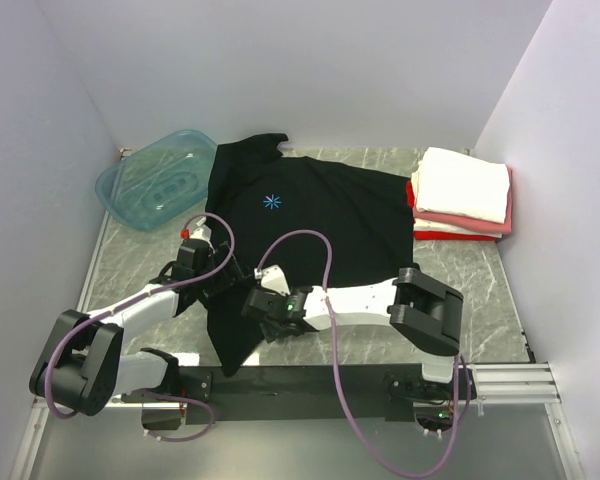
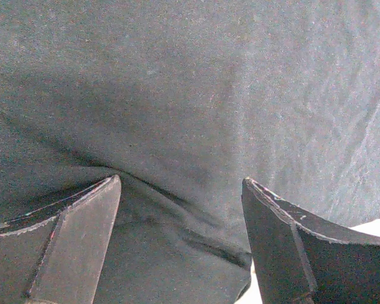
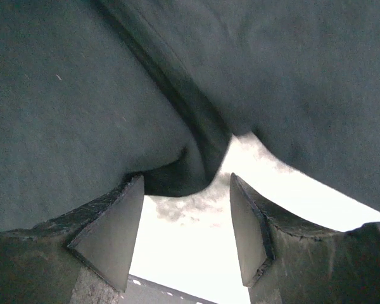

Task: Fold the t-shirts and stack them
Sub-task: Flatten the tshirt out

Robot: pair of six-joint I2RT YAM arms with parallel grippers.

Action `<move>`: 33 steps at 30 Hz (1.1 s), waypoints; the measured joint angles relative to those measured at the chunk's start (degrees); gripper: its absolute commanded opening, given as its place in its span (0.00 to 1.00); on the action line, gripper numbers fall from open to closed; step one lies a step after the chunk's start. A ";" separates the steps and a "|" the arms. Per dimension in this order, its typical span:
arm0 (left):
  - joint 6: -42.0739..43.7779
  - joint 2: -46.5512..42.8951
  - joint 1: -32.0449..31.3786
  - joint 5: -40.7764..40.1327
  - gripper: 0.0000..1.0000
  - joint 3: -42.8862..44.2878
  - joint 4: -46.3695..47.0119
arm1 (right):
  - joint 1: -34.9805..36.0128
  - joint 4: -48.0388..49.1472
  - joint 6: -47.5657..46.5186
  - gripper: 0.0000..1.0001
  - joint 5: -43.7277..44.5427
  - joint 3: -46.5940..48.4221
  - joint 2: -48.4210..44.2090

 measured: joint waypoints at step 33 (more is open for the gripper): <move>4.55 -1.68 -0.79 -0.52 0.83 1.60 -4.35 | 0.31 -12.52 3.10 0.69 7.30 -9.03 -13.35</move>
